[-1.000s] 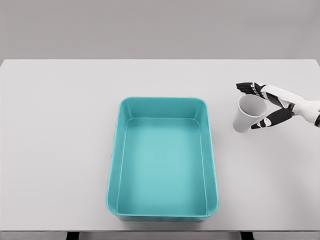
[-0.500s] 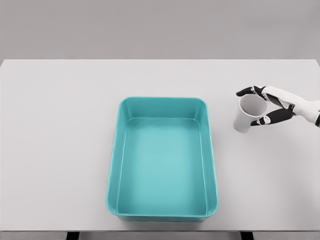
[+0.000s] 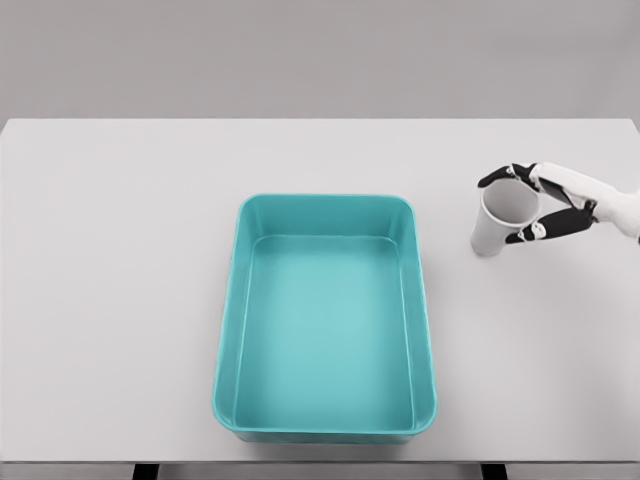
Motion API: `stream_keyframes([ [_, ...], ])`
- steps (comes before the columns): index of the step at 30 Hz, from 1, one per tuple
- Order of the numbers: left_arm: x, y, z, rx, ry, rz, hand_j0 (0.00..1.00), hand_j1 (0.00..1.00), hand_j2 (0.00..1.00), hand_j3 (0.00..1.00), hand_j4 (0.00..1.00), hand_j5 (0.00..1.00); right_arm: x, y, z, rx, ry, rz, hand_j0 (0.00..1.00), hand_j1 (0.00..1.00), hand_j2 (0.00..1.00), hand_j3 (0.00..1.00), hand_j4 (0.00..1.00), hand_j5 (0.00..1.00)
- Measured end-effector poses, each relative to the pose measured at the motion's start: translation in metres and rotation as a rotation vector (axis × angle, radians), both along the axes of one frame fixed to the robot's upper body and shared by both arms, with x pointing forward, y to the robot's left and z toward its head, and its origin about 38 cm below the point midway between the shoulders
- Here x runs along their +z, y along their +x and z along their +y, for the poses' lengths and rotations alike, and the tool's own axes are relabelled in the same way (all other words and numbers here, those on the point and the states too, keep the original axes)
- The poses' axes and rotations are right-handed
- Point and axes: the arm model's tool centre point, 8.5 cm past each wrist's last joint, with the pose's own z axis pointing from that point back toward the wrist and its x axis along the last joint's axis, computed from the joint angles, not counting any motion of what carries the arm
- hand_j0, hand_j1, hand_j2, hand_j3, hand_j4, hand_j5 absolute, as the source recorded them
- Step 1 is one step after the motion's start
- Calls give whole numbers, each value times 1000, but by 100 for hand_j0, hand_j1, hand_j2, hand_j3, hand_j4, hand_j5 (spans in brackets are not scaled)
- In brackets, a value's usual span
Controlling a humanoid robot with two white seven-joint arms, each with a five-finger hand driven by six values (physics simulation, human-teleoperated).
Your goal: Put the paper cup into the basket with your right arm
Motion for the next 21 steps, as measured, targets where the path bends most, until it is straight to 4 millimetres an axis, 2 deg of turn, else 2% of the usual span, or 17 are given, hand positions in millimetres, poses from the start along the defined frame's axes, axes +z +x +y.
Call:
stream_keyframes([
  [15, 0, 0, 0, 0, 0, 0, 100, 100, 100, 100, 100, 100, 36, -4, 13, 55, 8, -84, 67, 67, 67, 67, 67, 67],
  [21, 0, 0, 0, 0, 0, 0, 100, 100, 100, 100, 100, 100, 57, -7, 20, 81, 17, -138, 67, 67, 67, 67, 67, 67],
])
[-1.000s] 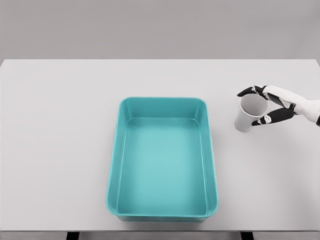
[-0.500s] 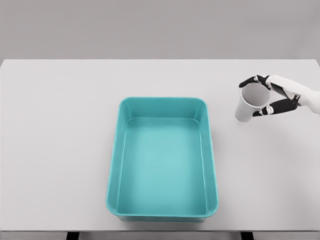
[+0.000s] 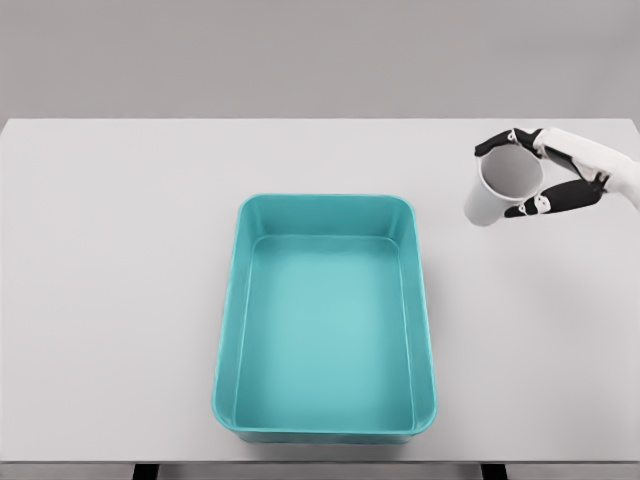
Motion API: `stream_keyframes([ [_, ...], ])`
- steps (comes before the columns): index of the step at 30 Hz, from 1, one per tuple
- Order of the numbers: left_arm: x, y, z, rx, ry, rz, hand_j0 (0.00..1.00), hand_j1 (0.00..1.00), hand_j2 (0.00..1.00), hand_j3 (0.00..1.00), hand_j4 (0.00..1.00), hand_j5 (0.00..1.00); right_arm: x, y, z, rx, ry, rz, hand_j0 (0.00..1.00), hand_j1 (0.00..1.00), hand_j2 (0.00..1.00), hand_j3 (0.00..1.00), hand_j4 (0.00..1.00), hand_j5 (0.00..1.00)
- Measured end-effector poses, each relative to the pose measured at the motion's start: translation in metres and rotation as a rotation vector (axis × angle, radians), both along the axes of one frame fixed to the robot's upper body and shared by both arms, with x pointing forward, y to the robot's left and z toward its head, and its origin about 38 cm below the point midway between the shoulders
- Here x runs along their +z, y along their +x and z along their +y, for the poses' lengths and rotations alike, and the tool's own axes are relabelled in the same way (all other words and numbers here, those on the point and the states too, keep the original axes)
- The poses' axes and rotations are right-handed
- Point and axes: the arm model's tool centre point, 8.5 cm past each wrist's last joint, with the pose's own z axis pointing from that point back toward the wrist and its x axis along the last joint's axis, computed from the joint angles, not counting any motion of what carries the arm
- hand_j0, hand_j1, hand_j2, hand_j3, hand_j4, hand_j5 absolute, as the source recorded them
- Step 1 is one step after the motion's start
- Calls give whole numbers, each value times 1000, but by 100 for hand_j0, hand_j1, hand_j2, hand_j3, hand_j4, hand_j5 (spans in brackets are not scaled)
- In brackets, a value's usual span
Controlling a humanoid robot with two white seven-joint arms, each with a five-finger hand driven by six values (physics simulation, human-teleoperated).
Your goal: Put the paper cup into the basket with your right arm
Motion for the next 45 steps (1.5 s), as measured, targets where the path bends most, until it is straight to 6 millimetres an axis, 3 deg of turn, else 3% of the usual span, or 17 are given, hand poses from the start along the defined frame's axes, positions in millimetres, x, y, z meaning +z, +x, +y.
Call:
stream_keyframes([
  [21, 0, 0, 0, 0, 0, 0, 100, 100, 100, 100, 100, 100, 22, -9, 34, 93, 27, -55, 67, 67, 67, 67, 67, 67],
  [30, 0, 0, 0, 0, 0, 0, 100, 100, 100, 100, 100, 100, 25, -15, 62, 141, 59, -49, 67, 67, 67, 67, 67, 67],
  [45, 0, 0, 0, 0, 0, 0, 100, 100, 100, 100, 100, 100, 9, -17, 105, 204, 133, 0, 67, 67, 67, 67, 67, 67],
])
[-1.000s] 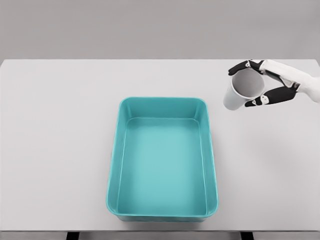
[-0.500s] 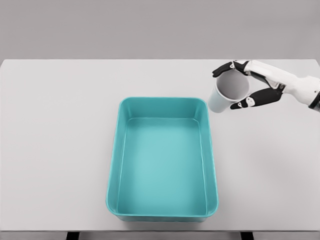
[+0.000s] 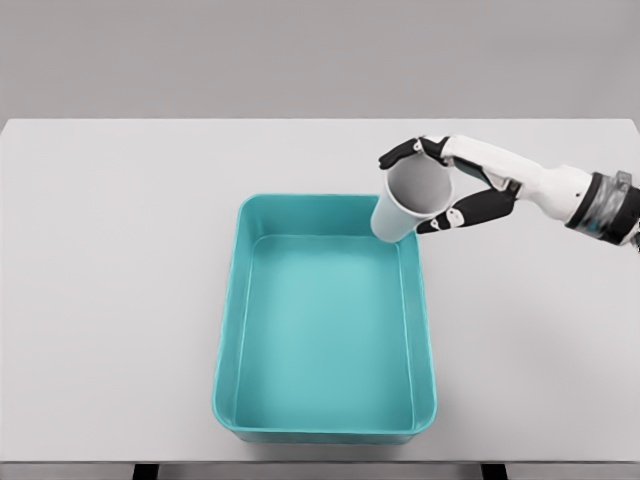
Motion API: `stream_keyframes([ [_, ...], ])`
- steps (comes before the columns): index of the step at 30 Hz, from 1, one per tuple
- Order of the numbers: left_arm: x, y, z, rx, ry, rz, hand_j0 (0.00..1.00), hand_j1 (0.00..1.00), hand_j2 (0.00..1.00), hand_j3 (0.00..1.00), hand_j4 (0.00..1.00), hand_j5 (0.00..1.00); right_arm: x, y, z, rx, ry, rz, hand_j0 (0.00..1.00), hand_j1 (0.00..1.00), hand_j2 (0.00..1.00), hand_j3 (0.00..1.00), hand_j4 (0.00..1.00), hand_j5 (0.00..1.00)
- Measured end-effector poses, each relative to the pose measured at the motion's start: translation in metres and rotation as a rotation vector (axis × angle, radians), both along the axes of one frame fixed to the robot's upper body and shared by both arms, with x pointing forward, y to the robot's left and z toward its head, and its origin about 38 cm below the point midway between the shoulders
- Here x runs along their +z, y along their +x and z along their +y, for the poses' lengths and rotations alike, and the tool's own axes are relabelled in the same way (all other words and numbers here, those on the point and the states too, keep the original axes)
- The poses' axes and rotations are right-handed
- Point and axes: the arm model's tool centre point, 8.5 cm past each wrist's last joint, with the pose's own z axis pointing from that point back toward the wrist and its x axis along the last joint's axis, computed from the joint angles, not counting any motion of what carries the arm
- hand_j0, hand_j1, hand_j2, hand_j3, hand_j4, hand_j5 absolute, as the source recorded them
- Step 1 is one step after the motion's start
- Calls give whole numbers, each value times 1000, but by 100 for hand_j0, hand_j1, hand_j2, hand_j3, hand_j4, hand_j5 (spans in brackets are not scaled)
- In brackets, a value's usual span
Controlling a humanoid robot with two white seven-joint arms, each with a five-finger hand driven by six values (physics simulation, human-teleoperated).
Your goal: Put the paper cup into the basket with your right arm
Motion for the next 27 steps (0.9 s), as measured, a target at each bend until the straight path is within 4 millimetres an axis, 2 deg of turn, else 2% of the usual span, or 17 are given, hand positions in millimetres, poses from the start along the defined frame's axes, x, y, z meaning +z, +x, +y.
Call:
stream_keyframes([
  [14, 0, 0, 0, 0, 0, 0, 100, 100, 100, 100, 100, 100, -26, -1, 38, 45, 12, 81, 67, 67, 67, 67, 67, 67],
  [23, 0, 0, 0, 0, 0, 0, 100, 100, 100, 100, 100, 100, -54, 0, 70, 67, -5, 135, 68, 68, 68, 68, 68, 68],
  [27, 0, 0, 0, 0, 0, 0, 100, 100, 100, 100, 100, 100, -65, 0, 78, 73, -18, 158, 68, 68, 68, 68, 68, 68],
])
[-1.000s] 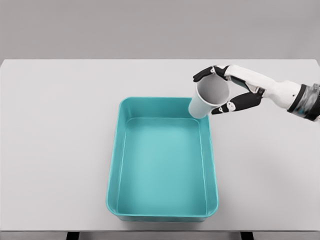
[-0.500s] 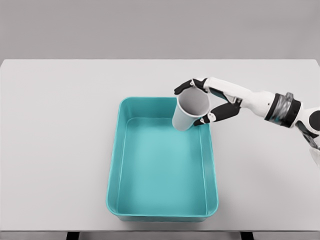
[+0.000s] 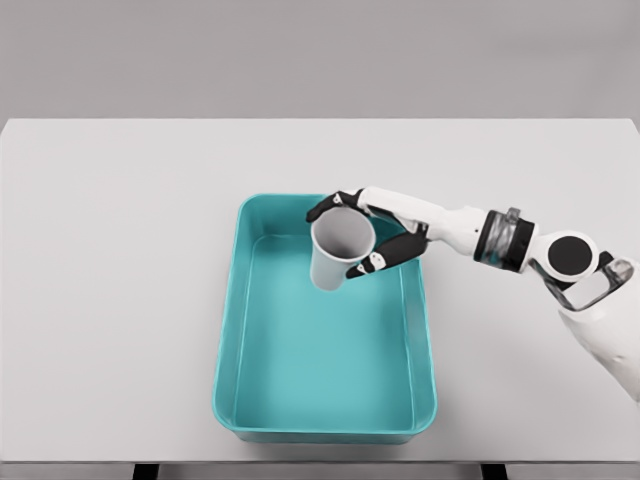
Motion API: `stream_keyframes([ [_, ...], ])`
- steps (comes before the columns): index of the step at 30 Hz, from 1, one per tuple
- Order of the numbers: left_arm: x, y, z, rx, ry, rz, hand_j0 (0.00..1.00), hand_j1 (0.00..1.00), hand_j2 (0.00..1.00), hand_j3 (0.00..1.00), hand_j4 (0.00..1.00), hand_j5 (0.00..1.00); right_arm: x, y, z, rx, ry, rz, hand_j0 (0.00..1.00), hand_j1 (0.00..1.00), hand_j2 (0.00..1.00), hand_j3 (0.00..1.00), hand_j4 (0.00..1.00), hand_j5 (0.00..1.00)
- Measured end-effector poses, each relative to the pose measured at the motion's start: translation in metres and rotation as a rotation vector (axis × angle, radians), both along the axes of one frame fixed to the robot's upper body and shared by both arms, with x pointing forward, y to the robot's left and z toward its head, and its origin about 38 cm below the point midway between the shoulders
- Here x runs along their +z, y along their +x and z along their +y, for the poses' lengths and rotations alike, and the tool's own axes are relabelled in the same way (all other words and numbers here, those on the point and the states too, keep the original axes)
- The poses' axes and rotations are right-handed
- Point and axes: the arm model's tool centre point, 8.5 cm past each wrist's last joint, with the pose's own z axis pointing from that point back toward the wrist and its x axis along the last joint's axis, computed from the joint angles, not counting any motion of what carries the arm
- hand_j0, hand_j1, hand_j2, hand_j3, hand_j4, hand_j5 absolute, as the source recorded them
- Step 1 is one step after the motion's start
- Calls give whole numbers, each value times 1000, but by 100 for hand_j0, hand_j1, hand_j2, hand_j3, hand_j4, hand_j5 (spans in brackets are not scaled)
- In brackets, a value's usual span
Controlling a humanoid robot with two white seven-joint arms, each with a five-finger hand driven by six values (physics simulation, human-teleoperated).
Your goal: Put the paper cup into the basket with your right arm
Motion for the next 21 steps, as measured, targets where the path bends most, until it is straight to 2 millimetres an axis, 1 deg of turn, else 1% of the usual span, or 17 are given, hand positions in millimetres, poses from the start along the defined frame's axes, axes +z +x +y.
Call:
stream_keyframes([
  [5, 0, 0, 0, 0, 0, 0, 100, 100, 100, 100, 100, 100, -12, 0, 6, 3, -20, 20, 68, 68, 68, 68, 68, 68],
  [15, 0, 0, 0, 0, 0, 0, 100, 100, 100, 100, 100, 100, -27, -2, 10, 9, -53, 44, 68, 68, 68, 68, 68, 68],
  [21, 0, 0, 0, 0, 0, 0, 100, 100, 100, 100, 100, 100, -30, -1, 10, 8, -53, 55, 69, 69, 69, 69, 69, 69],
])
